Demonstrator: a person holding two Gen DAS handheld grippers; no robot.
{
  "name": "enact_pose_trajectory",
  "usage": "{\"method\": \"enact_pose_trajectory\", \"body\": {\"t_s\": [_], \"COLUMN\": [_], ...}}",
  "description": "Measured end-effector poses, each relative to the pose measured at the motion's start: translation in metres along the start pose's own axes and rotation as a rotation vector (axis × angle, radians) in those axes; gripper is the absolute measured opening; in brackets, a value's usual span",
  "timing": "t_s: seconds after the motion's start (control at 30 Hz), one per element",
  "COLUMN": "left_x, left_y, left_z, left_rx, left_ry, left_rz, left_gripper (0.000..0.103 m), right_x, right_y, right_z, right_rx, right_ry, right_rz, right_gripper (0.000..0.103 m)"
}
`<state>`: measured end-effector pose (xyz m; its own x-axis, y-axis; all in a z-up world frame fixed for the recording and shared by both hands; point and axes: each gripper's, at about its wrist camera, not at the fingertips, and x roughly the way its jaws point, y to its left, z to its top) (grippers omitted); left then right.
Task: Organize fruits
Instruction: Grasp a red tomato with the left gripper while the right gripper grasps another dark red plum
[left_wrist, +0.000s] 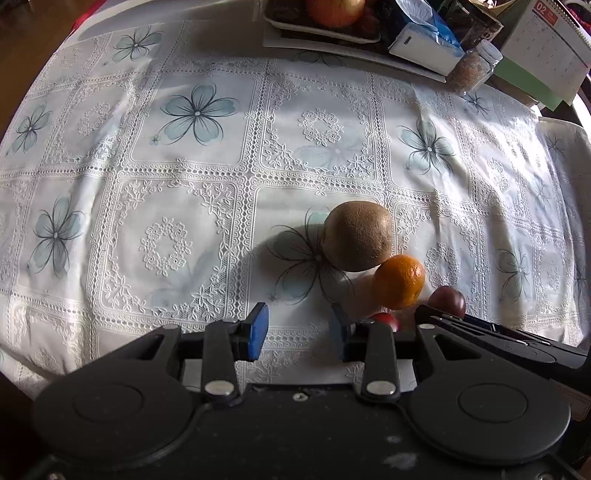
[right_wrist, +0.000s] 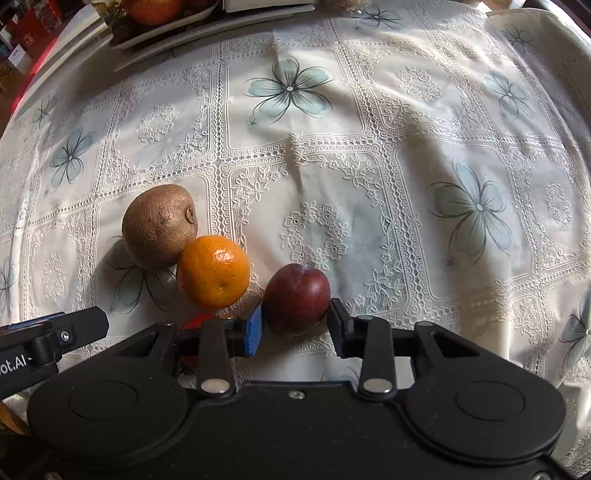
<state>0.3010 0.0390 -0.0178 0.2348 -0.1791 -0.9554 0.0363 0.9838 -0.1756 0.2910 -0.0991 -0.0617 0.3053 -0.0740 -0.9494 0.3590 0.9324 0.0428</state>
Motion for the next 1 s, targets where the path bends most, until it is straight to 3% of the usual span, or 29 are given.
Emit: {"method": "enact_pose_trajectory", "body": {"t_s": [0.23, 0.5, 0.6, 0.73, 0.87, 1.0], "left_x": [0.005, 0.02, 0.028, 0.04, 0.054, 0.056], "left_y": [-0.021, -0.053, -0.063, -0.075, -0.079, -0.082], "left_z": [-0.009, -0.025, -0.027, -0.028, -0.03, -0.027], "left_rx": [0.079, 0.169, 0.185, 0.229, 0.238, 0.234], "left_ry": [-0.001, 0.034, 0.024, -0.011, 0.007, -0.026], "left_rz": [-0.019, -0.11, -0.088, 0.001, 0.03, 0.036], "left_gripper": [0.036, 0.037, 0.037, 0.04, 0.039, 0.039], "right_x": [-0.014, -0.024, -0.026, -0.027, -0.028, -0.028], "right_y": [-0.022, -0.042, -0.048, -0.054, -0.059, -0.063], "right_z": [-0.002, -0.014, -0.02, -0.024, -0.027, -0.032], "right_rx": [0.042, 0.064, 0.068, 0.08, 0.082, 0.076], "right_ry": [-0.034, -0.054, -0.057, -0.058, -0.062, -0.069], "right_rz": [-0.005, 0.003, 0.014, 0.028, 0.037, 0.039], "right_gripper": [0.046, 0.046, 0.046, 0.046, 0.045, 0.045]}}
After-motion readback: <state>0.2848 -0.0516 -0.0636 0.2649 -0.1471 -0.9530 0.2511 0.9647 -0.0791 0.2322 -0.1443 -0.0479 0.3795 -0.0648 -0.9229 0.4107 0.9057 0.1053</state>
